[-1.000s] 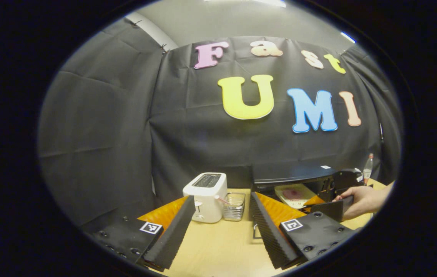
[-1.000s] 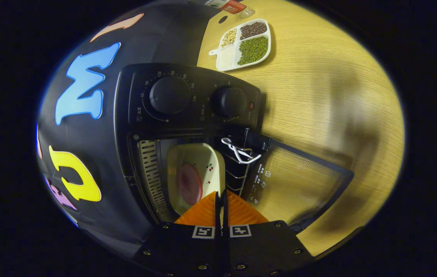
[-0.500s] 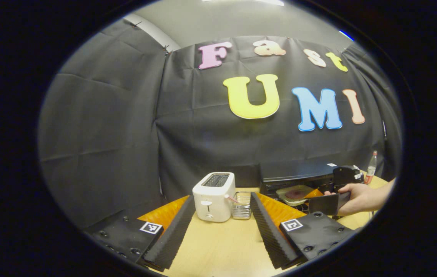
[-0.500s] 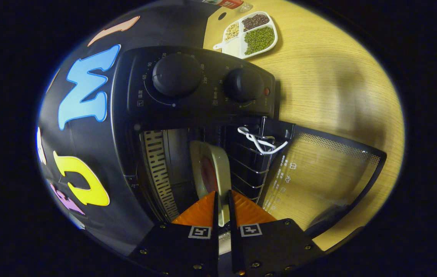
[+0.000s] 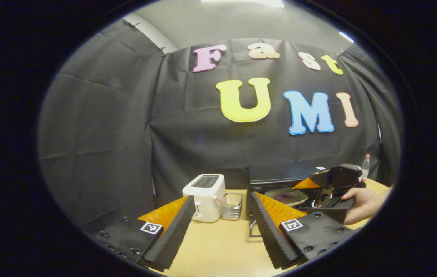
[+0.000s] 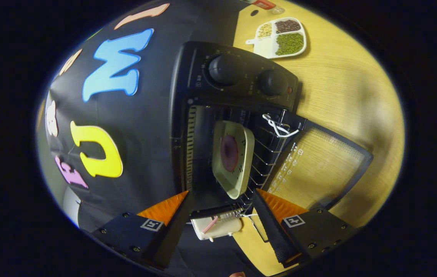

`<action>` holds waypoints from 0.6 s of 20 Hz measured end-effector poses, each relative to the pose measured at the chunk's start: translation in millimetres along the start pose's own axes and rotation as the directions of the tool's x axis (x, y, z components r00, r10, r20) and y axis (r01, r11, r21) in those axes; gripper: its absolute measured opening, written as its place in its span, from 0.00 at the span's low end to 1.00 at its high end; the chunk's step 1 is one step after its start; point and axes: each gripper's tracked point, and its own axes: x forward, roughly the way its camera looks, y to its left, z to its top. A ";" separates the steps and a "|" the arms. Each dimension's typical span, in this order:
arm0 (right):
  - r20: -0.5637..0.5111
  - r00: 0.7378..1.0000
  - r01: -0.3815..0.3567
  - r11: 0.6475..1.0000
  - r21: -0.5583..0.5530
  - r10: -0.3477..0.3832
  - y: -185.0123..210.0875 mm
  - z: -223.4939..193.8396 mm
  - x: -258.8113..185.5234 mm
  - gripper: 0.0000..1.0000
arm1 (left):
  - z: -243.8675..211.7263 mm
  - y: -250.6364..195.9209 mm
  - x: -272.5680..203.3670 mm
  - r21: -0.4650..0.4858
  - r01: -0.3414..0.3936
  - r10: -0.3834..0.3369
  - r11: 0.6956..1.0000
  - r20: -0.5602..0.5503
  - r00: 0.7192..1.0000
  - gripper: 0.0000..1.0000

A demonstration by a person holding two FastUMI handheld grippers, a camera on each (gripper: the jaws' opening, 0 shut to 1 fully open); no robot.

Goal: Open the electric oven with the left hand, put the food in, and close the electric oven.

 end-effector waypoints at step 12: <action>-0.033 0.999 -0.042 0.791 -0.611 0.028 -20.8 9.2 -133.5 0.97 | -23.5 -83.6 -15.6 -0.096 0.149 -0.157 0.984 -0.077 0.985 1.00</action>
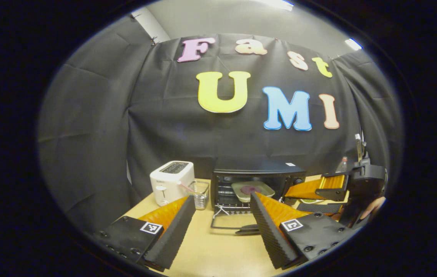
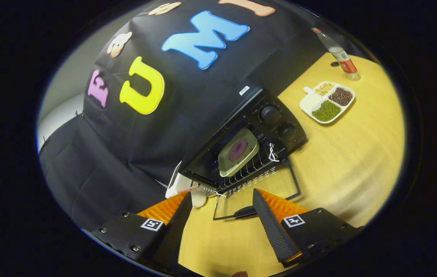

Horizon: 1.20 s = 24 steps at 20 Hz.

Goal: Open the electric oven with the left hand, put the food in, and close the electric oven.

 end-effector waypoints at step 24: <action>0.220 0.919 0.391 0.687 -0.612 -0.327 -104.0 18.4 -132.9 0.98 | -191.8 -75.2 78.8 -0.053 0.145 -0.153 0.988 -0.441 0.884 0.97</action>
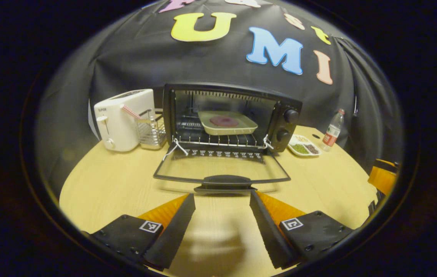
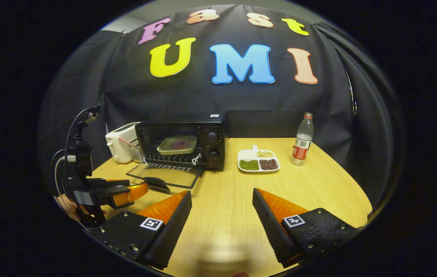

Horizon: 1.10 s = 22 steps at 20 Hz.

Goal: Open the electric oven with the left hand, put the food in, and close the electric oven.

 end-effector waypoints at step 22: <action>-0.017 0.999 0.052 0.998 0.043 -0.052 -22.0 6.7 -7.7 0.98 | 2.3 -13.8 35.0 0.050 -0.033 0.035 0.998 -0.029 0.999 1.00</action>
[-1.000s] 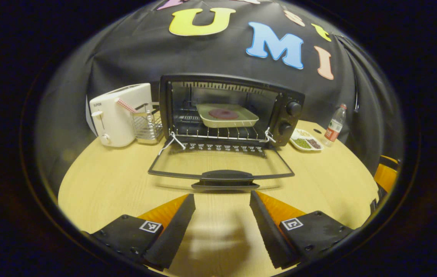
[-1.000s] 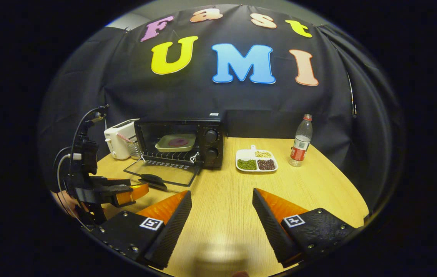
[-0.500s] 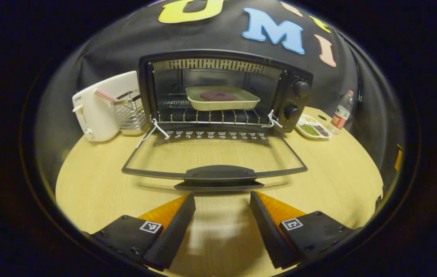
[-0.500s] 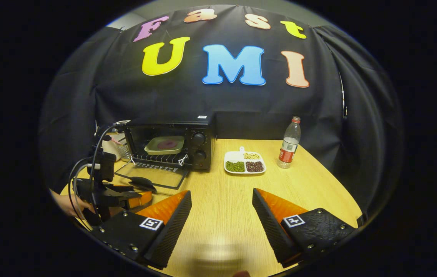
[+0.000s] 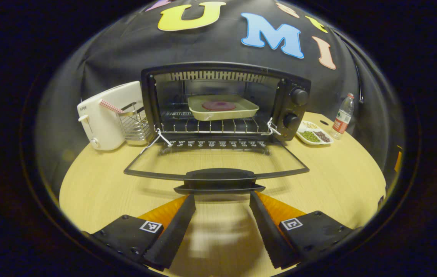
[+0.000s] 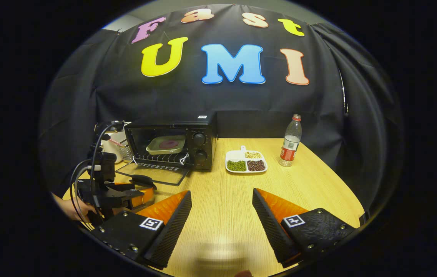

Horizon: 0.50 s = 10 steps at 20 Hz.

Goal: Open the electric oven with the left hand, put the food in, and close the electric oven.

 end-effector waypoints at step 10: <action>-0.009 0.999 -0.051 0.998 0.038 0.052 11.4 3.2 9.4 0.98 | 48.9 2.4 -19.3 -0.043 -0.001 0.005 0.999 0.096 0.995 1.00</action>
